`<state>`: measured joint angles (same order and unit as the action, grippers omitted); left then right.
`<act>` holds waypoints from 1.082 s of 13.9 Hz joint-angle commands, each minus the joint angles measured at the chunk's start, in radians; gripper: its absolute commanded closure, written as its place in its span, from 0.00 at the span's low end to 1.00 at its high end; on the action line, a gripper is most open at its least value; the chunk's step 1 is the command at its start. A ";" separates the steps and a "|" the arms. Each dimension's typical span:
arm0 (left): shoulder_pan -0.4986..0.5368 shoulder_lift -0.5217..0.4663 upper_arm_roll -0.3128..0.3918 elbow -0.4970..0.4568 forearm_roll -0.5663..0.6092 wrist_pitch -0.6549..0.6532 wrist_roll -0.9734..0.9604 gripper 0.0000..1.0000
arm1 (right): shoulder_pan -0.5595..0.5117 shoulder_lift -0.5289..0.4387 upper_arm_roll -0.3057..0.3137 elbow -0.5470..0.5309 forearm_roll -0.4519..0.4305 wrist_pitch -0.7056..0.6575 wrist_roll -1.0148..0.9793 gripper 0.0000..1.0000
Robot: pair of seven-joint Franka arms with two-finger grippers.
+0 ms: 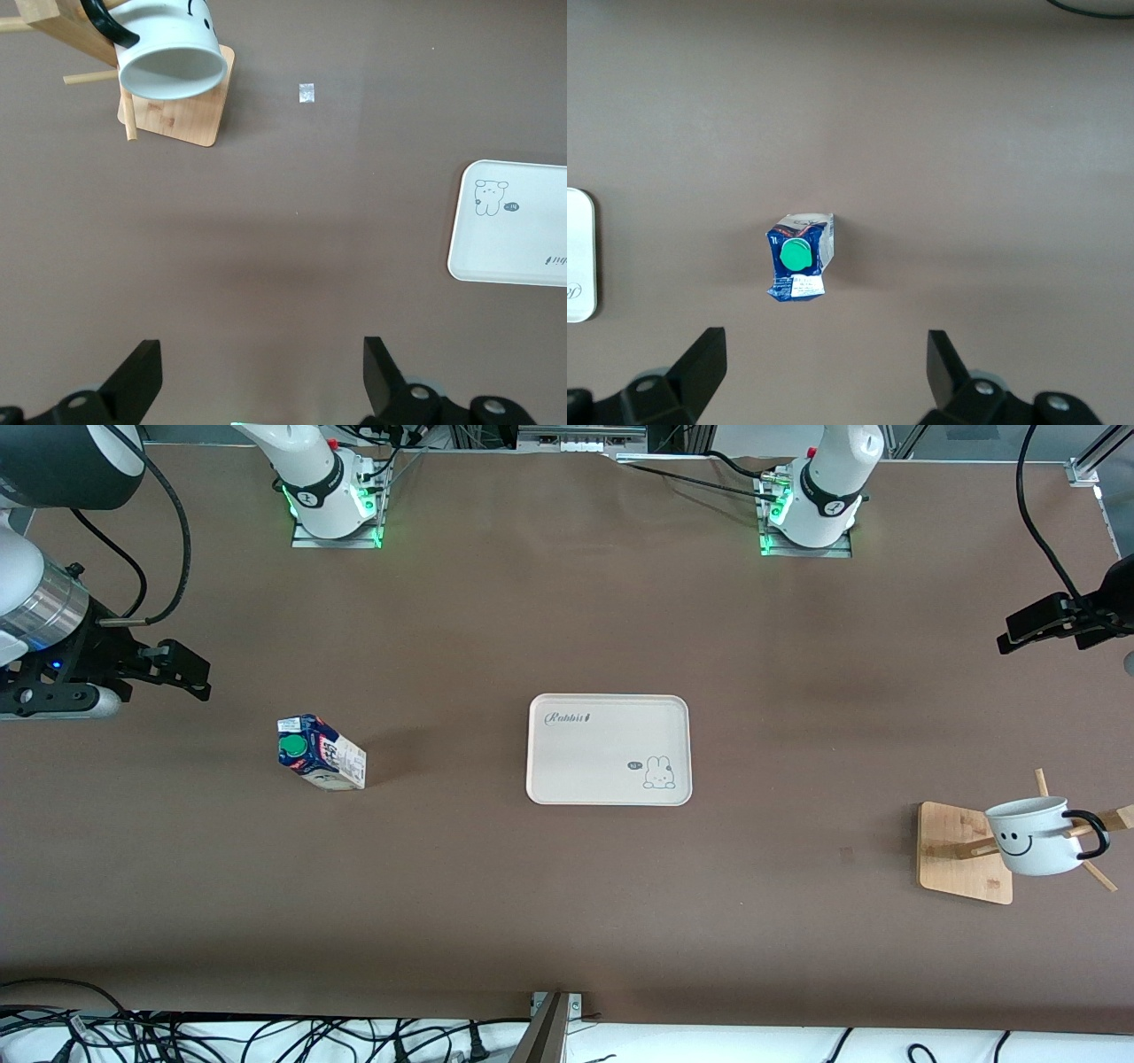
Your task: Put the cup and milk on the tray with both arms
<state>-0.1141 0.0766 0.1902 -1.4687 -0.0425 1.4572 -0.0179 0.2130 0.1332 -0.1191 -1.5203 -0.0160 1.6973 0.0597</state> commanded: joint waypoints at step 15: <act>0.005 -0.044 -0.020 -0.025 -0.033 0.121 0.019 0.00 | 0.088 0.213 0.004 -0.081 0.048 0.129 -0.005 0.00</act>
<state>-0.1144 0.0769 0.1722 -1.4667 -0.0560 1.5197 -0.0117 0.2962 0.3416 -0.1111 -1.5413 0.0243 1.7656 0.0602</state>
